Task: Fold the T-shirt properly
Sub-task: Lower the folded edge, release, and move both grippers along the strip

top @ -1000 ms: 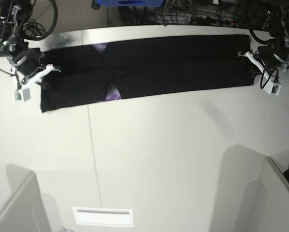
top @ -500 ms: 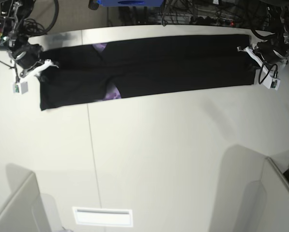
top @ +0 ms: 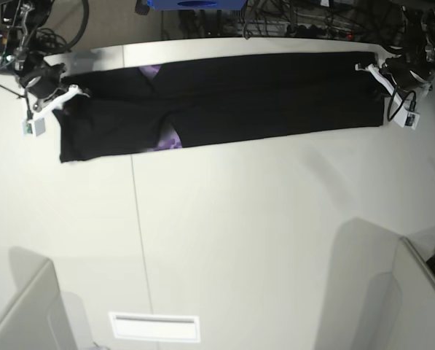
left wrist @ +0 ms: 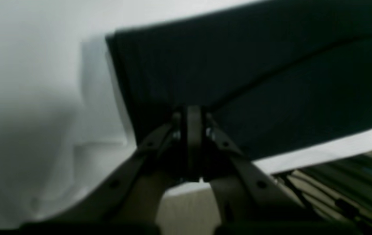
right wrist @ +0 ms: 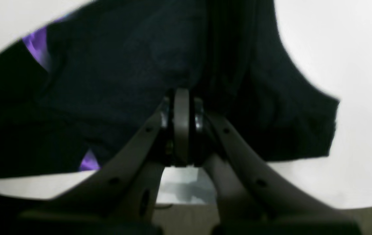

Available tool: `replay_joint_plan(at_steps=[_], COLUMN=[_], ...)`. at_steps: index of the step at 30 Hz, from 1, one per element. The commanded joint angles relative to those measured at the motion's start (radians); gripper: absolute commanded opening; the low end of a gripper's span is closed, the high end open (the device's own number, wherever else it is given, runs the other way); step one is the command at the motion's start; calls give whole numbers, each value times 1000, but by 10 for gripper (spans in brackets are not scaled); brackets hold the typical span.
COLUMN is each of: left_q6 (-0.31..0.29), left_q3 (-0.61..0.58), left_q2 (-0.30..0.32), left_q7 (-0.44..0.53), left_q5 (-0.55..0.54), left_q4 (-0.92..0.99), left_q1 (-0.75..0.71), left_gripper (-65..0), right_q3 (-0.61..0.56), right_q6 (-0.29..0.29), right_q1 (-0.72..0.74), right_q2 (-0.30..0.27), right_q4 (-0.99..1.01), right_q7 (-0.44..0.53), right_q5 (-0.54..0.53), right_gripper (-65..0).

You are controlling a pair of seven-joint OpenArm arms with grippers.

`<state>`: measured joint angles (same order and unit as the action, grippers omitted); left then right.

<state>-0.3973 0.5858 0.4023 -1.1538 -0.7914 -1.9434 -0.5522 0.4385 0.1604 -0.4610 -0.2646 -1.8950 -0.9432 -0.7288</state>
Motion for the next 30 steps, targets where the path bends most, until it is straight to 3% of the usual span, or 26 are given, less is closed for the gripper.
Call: replay_joint_plan(at_steps=[1, 3, 4, 7, 9, 11, 13, 17, 19, 21, 23, 25, 30], left_q6=[-4, -4, -4, -4, -4, -4, -7, -9, -9, -5, -2, -2, -2], left_q3=[7, 16, 16, 18, 20, 44, 109, 205, 214, 196, 145, 93, -46], left_q2=[17, 17, 19, 19, 19, 17, 11, -50, -79, -102, -130, -167, -219], left_q7=[13, 13, 13, 13, 13, 16, 16, 16, 16, 16, 16, 16, 18], left_q5=[-10, -10, -10, -10, -10, -10, -18, -59, -122, -151, -118, -15, 266], left_q4=[-12, -12, -12, -12, -12, -14, -18, -24, -21, -14, -12, 3, 16], left_q1=[1, 1, -1, -9, -10, -10, -10, 25, 50, 63, 100, 128, 157], left_gripper=[-650, -650, -650, -375, -216, -104, -58, -63, -146, -354, -650, -650, -650], right_q3=[9, 10, 10, 10, 13, 52, 107, 158, 158, 155, 115, 72, 24], right_q6=[1, 1, 1, 1, 0, 0, 9, 57, 101, 115, 115, 118, 118], right_q1=[0, 0, 0, 0, -5, -22, -28, 0, 41, 92, 155, 215, 275], right_q2=[-8, 11, 14, 15, 15, 18, 54, 83, 81, 83, 75, 40, 27], right_q4=[-15, -15, -15, -15, -16, -25, -61, -116, -111, -84, -1, 122, 351], right_q7=[6, 6, 6, 6, 11, 13, 14, 72, 106, 108, 108, 109, 118], right_q5=[-10, -10, -10, -10, -10, -12, -12, -15, -10, -10, -8, -8, -10], right_gripper=[-650, -650, -615, -444, -386, -387, -386, -386, -387, -398, -476, -641, -650])
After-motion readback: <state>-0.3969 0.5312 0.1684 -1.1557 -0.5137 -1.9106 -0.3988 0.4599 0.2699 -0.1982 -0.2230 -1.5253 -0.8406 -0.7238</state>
